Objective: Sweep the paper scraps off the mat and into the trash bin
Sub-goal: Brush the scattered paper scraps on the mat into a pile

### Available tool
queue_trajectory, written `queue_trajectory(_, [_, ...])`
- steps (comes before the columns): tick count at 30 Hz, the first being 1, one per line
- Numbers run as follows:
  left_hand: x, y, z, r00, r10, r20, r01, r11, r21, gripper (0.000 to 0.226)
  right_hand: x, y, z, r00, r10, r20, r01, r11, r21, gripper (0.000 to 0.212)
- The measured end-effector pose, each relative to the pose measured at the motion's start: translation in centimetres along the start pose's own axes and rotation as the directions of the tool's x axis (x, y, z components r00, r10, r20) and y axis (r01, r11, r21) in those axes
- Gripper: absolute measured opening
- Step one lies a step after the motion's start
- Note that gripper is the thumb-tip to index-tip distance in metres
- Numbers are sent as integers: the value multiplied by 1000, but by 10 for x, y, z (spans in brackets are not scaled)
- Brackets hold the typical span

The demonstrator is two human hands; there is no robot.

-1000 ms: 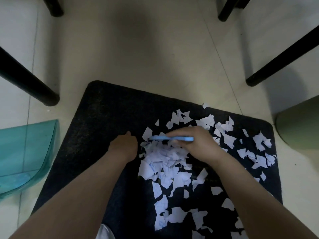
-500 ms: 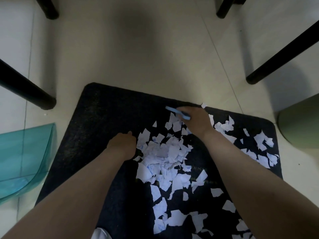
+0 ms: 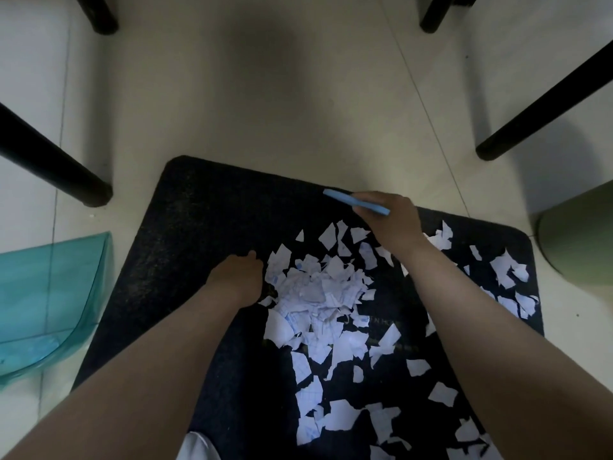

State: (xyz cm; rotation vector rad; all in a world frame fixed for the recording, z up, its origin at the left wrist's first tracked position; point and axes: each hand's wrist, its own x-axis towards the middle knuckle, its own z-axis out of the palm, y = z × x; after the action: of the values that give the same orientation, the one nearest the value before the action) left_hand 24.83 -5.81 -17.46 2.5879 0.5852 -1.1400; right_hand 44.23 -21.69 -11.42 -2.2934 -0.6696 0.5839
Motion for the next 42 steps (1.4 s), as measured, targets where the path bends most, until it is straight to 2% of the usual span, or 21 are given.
queue_trajectory(7, [1, -2, -1, 1000, -10, 28, 10, 1000, 1, 58, -10, 5, 11, 978, 81, 193, -56, 989, -134, 20])
queue_trajectory(10, [0, -2, 0, 1000, -10, 26, 11, 1000, -3, 58, -27, 2, -1, 955, 73, 287, -50, 995, -86, 15])
queue_trajectory(16, [0, -1, 1, 999, -27, 31, 27, 1000, 17, 57, -11, -21, 3, 994, -7, 106, -1, 997, 81, 17])
queue_trajectory(18, [-1, 0, -1, 999, -25, 41, 24, 999, 21, 57, -4, -27, 23, 990, -23, 137, 11, 996, 88, 21])
queue_trajectory(21, [-4, -1, -4, 998, -20, 57, 19, 1000, 16, 59, -5, -33, 48, 962, -62, 265, 67, 998, -8, 22])
queue_trajectory(26, [-8, -1, -7, 999, -5, 53, 4, 1000, 10, 59, -26, -34, 42, 913, -15, 408, 76, 988, -133, 20])
queue_trajectory(28, [-9, -1, -8, 999, -2, 52, 2, 1000, 1, 59, -30, -35, 30, 908, -25, 418, 78, 991, -109, 17])
queue_trajectory(32, [-7, -1, -6, 998, -16, 63, 16, 1000, 1, 57, -18, -45, 24, 954, -67, 291, 61, 998, 32, 15])
queue_trajectory(34, [-7, -1, -4, 997, -26, 74, 26, 1000, 5, 58, -9, -52, 36, 952, -104, 287, 87, 994, 72, 19])
queue_trajectory(37, [-7, -2, -4, 996, -36, 80, 36, 999, -2, 60, -3, -56, 59, 922, -143, 361, 156, 988, -9, 24])
queue_trajectory(42, [-9, -4, -5, 998, -14, 56, 16, 999, -41, 58, -17, -47, 59, 877, -43, 479, 130, 980, -150, 21])
